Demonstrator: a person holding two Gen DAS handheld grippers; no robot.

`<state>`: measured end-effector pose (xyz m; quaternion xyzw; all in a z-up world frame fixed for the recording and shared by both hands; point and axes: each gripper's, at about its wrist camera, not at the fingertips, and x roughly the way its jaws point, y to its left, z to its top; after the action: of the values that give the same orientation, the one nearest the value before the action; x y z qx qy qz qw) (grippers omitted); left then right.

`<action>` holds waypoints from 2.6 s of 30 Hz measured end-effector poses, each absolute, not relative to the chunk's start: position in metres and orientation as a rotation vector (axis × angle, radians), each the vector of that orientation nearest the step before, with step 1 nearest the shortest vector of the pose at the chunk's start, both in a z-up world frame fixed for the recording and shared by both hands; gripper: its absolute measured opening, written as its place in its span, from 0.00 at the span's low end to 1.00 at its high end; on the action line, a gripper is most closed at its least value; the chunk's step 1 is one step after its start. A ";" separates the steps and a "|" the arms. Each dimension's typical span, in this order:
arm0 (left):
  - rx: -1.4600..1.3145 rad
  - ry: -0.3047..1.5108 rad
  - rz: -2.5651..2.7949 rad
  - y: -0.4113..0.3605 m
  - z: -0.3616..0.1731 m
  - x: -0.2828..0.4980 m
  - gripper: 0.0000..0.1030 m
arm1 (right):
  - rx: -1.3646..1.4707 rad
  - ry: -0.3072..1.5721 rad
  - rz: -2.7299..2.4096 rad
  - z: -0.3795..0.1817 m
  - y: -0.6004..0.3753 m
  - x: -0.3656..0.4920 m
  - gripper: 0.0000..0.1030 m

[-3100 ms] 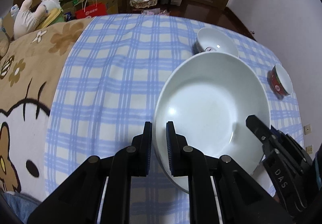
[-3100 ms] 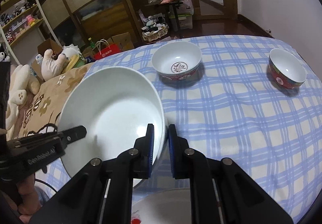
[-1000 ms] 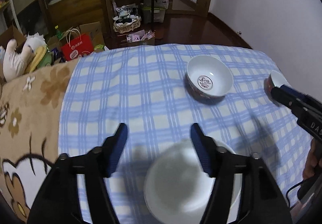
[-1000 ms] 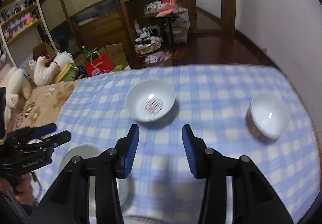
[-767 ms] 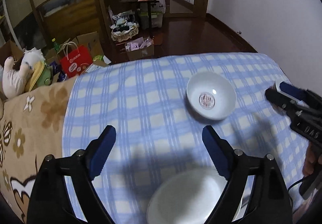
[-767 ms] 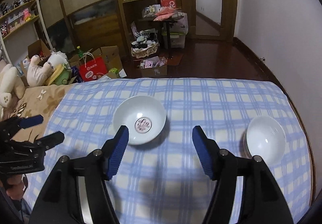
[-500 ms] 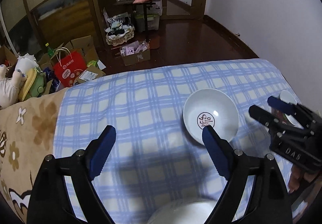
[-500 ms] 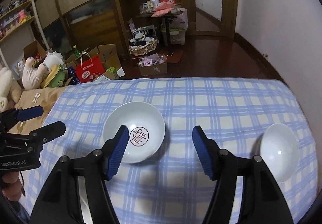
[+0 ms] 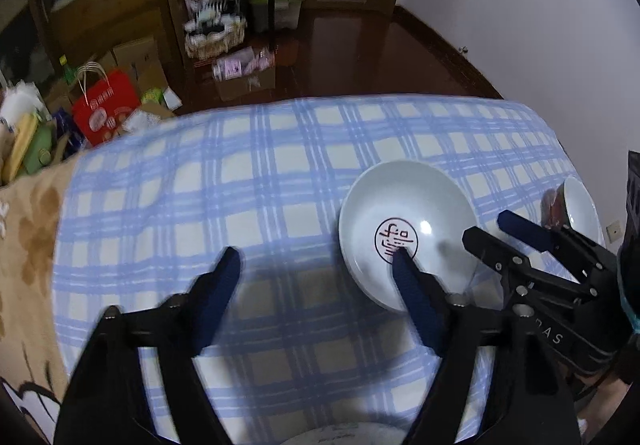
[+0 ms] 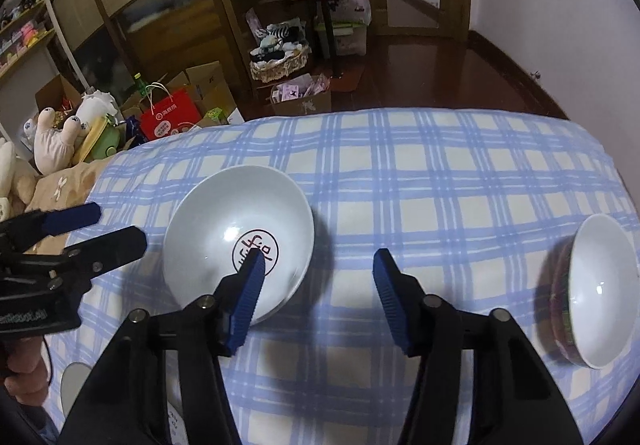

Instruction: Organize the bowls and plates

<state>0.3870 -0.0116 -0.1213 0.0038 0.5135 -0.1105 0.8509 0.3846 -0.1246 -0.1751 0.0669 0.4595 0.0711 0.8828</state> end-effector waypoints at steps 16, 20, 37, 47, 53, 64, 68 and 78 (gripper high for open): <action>-0.118 1.149 -0.251 -0.017 -0.142 0.386 0.07 | 0.228 1.011 0.159 -0.180 -0.118 0.389 0.09; -0.114 1.124 -0.250 -0.019 -0.129 0.379 0.07 | 0.223 0.995 0.147 -0.172 -0.119 0.380 0.09; -0.127 1.091 -0.215 -0.004 -0.079 0.327 0.07 | 0.230 0.930 0.193 -0.124 -0.107 0.331 0.09; -0.166 1.070 -0.194 0.009 -0.065 0.283 0.07 | 0.210 0.900 0.204 -0.103 -0.094 0.293 0.09; -0.156 1.040 -0.161 0.019 -0.057 0.253 0.07 | 0.205 0.896 0.225 -0.100 -0.083 0.268 0.09; -0.157 1.040 -0.112 0.037 -0.054 0.206 0.07 | 0.214 0.912 0.251 -0.107 -0.065 0.225 0.09; -0.173 1.051 -0.110 0.041 -0.058 0.194 0.07 | 0.212 0.907 0.251 -0.108 -0.062 0.212 0.09; -0.192 1.057 -0.105 0.046 -0.071 0.175 0.07 | 0.213 0.927 0.251 -0.123 -0.057 0.198 0.09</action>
<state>0.1753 0.0460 -0.0711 -0.0915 0.5032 -0.0499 0.8578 0.1978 -0.0572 -0.1228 0.1024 0.4451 0.1207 0.8814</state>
